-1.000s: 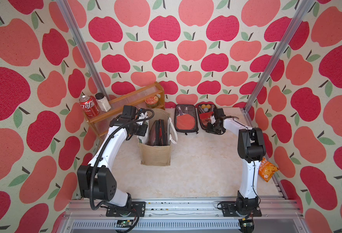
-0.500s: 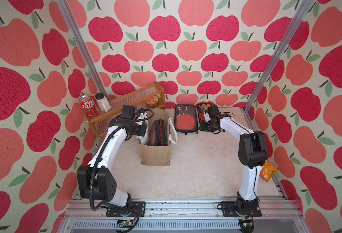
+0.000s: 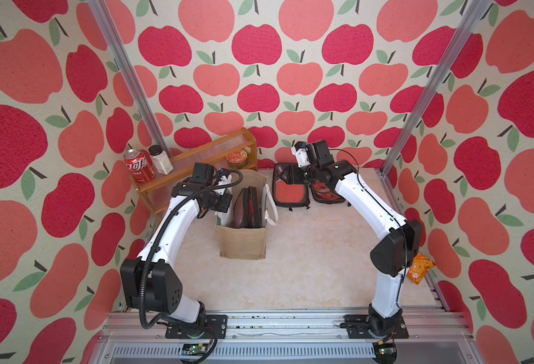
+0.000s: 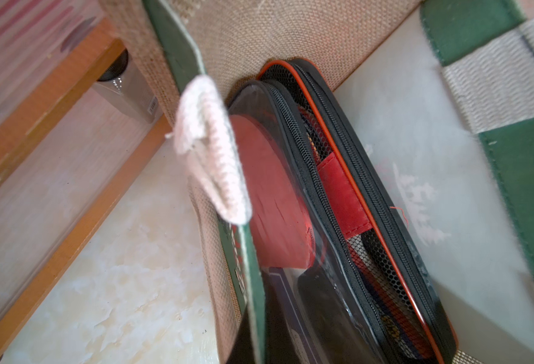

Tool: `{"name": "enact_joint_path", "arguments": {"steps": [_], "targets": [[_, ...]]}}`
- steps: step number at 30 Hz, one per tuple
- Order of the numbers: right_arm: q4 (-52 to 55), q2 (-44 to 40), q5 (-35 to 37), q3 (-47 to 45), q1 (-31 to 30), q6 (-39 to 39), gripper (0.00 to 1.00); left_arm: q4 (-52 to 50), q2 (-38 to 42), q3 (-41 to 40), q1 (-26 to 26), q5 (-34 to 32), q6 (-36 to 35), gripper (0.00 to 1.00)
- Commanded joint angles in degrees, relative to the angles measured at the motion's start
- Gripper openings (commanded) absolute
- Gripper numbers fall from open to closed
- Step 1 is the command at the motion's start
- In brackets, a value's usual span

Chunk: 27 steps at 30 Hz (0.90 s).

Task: Remove the ping pong set from the canvas bag
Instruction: Move the ping pong set to the center of the board, then pick up the ping pong set from the canvas bag.

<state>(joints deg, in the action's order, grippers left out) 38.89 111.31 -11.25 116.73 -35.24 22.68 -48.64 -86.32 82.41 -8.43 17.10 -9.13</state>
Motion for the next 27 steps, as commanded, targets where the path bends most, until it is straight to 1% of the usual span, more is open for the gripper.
{"name": "enact_joint_path", "arguments": {"steps": [1,8,13,19,23,27], "targets": [[1.41,2.81,-5.71,6.08,-2.09,2.78,0.65,-0.23,0.13,2.58,-0.28,0.35,-0.64,0.0],[9.08,8.95,-4.27,19.13,-6.87,-0.48,0.64,-0.22,0.37,3.18,-0.29,-0.3,-0.2,0.0],[10.58,11.06,-5.36,21.37,-9.07,-0.79,0.62,-0.4,0.03,4.28,-0.28,-0.14,0.4,0.0],[12.4,13.91,-5.08,22.57,-11.65,-1.85,0.61,-0.25,-0.73,5.12,-0.91,-0.5,0.77,0.0],[15.71,17.84,-4.04,27.25,-13.3,-2.76,0.6,-0.4,-1.04,5.3,-1.75,-0.83,0.62,0.0],[19.52,22.01,-2.38,31.93,-13.78,-2.37,0.58,-0.31,-1.22,5.13,-2.47,-1.46,0.34,0.0]]}}
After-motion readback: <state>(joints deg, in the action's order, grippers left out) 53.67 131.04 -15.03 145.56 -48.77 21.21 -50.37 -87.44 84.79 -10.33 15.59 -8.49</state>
